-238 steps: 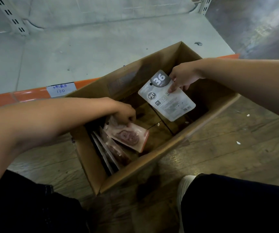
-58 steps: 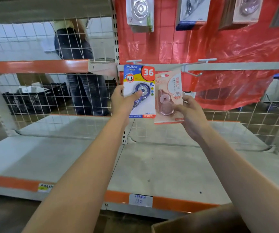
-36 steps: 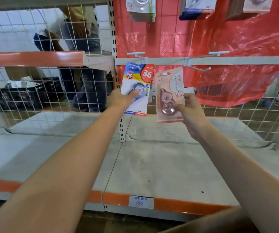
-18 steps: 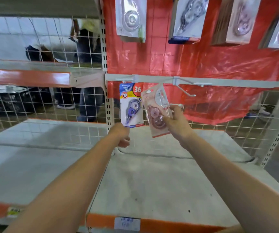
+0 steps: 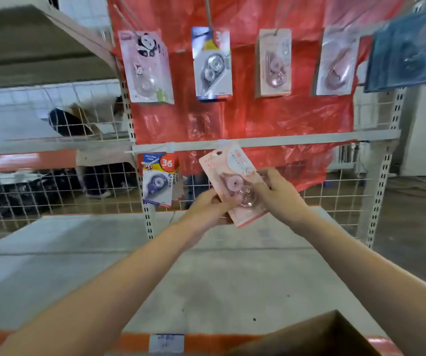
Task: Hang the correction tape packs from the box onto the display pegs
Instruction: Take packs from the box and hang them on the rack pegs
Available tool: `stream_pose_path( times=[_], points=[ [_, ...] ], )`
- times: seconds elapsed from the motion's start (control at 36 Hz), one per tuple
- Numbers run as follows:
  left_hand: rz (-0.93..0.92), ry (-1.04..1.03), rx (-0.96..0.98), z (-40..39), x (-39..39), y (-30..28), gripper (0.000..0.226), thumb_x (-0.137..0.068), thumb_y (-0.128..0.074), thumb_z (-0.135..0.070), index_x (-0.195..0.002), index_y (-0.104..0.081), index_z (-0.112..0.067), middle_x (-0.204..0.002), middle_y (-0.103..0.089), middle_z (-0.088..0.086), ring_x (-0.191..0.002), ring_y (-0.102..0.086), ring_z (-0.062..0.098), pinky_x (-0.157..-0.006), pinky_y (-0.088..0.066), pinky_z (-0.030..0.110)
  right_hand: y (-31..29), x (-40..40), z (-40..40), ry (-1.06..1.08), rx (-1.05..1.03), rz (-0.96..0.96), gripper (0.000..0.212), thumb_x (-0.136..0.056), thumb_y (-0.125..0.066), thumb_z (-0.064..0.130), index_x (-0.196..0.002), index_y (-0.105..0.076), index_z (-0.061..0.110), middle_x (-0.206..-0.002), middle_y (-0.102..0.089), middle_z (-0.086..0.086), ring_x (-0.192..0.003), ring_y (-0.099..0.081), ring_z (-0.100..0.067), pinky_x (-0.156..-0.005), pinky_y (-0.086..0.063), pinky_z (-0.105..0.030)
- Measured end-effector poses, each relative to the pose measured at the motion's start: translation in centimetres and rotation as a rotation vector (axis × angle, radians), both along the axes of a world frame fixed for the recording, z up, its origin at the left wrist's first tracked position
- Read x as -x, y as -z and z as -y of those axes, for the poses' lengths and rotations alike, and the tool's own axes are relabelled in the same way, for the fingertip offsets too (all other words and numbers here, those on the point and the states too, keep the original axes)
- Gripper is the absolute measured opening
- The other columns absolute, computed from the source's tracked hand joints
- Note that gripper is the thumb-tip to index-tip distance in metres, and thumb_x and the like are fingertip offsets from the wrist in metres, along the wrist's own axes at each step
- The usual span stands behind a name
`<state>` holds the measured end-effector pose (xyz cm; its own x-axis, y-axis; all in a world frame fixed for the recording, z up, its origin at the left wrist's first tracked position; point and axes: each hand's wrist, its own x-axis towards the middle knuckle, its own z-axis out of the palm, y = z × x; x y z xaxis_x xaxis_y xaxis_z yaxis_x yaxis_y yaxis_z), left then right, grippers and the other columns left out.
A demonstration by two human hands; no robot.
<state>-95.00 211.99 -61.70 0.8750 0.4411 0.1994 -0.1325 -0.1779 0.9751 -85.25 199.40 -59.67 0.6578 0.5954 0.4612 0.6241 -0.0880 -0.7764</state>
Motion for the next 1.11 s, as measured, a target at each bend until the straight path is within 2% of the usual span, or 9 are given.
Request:
stream_pose_path(
  times=[0.17,0.28,0.33,0.44,0.61,0.72,0.81,0.86,1.11],
  points=[
    [0.055,0.031,0.048,4.4,-2.0,-3.2,0.023,-0.092,-0.06,-0.013,-0.115,-0.062,-0.013,-0.104,-0.07,0.006,-0.091,-0.068,0.02,-0.067,-0.058,0.027,-2.4,-2.3,3.4,0.027,-0.023,-0.025,0.026,-0.099,-0.046,0.035,-0.114,-0.052,0.016,-0.095,-0.058,0.007,-0.094,-0.057,-0.016,-0.072,-0.042,-0.028],
    [0.078,0.014,0.059,6.7,-3.8,-5.3,0.025,-0.092,-0.06,-0.013,-0.117,-0.058,-0.018,-0.113,-0.069,0.009,-0.101,-0.067,0.026,-0.081,-0.057,0.041,-4.0,-3.6,5.3,0.032,-0.08,-0.036,0.028,-0.098,-0.046,0.037,-0.114,-0.052,0.014,-0.104,-0.06,0.0,-0.092,-0.057,-0.015,-0.071,-0.043,-0.027],
    [0.104,0.021,0.067,7.9,-4.7,-6.5,0.027,-0.093,-0.058,-0.012,-0.119,-0.054,-0.019,-0.114,-0.067,0.007,-0.098,-0.067,0.026,-0.077,-0.058,0.047,-4.8,-4.1,6.2,0.034,-0.108,-0.034,0.026,-0.099,-0.045,0.032,-0.115,-0.049,0.013,-0.1,-0.059,0.002,-0.088,-0.056,-0.012,-0.071,-0.043,-0.027],
    [0.142,0.04,0.044,9.7,-6.4,-9.1,0.029,-0.094,-0.059,-0.018,-0.119,-0.048,-0.024,-0.122,-0.061,0.005,-0.096,-0.066,0.021,-0.051,-0.058,0.036,-6.7,-5.6,8.1,0.052,-0.142,-0.022,0.024,-0.1,-0.044,0.026,-0.12,-0.047,0.012,-0.103,-0.062,-0.002,-0.09,-0.059,-0.013,-0.071,-0.044,-0.024],
    [0.193,-0.01,-0.05,10.7,-9.1,-12.5,0.025,-0.091,-0.063,-0.021,-0.112,-0.049,-0.025,-0.126,-0.058,0.009,-0.109,-0.061,0.025,-0.054,-0.058,0.033,-9.8,-7.8,9.9,0.1,-0.132,0.065,0.027,-0.1,-0.046,0.03,-0.121,-0.045,0.012,-0.093,-0.055,0.011,-0.079,-0.051,0.001,-0.062,-0.037,-0.014],
    [0.276,-0.041,-0.083,9.7,-10.3,-15.5,0.029,-0.092,-0.062,-0.02,-0.117,-0.048,-0.023,-0.127,-0.057,0.006,-0.109,-0.06,0.022,-0.055,-0.058,0.032,-12.1,-8.5,10.0,0.113,-0.078,0.123,0.025,-0.101,-0.041,0.032,-0.118,-0.046,0.014,-0.088,-0.059,0.003,-0.074,-0.055,-0.01,-0.06,-0.044,-0.019],
    [0.324,-0.071,-0.122,8.6,-10.9,-18.5,0.017,-0.093,-0.061,-0.02,-0.102,-0.049,-0.027,-0.126,-0.057,0.008,-0.104,-0.062,0.021,-0.052,-0.056,0.028,-14.0,-8.8,9.4,0.103,-0.036,0.164,0.025,-0.101,-0.042,0.021,-0.122,-0.046,0.008,-0.094,-0.064,-0.012,-0.084,-0.062,-0.025,-0.075,-0.053,-0.04],
    [0.35,-0.109,-0.15,7.8,-11.3,-20.5,0.016,-0.093,-0.061,-0.021,-0.096,-0.048,-0.028,-0.127,-0.056,0.008,-0.099,-0.061,0.017,-0.051,-0.057,0.03,-15.2,-9.2,8.9,0.127,0.008,0.215,0.028,-0.098,-0.041,0.015,-0.124,-0.045,0.007,-0.098,-0.065,-0.015,-0.088,-0.063,-0.03,-0.08,-0.052,-0.045],
    [0.339,-0.137,-0.172,5.0,-13.2,-24.7,0.014,-0.093,-0.062,-0.024,-0.095,-0.048,-0.026,-0.132,-0.053,0.01,-0.109,-0.061,0.025,-0.05,-0.056,0.028,-18.4,-10.9,6.7,0.224,0.13,0.412,0.034,-0.097,-0.042,0.013,-0.129,-0.039,0.003,-0.094,-0.055,-0.012,-0.087,-0.056,-0.03,-0.073,-0.045,-0.039]
  ],
)
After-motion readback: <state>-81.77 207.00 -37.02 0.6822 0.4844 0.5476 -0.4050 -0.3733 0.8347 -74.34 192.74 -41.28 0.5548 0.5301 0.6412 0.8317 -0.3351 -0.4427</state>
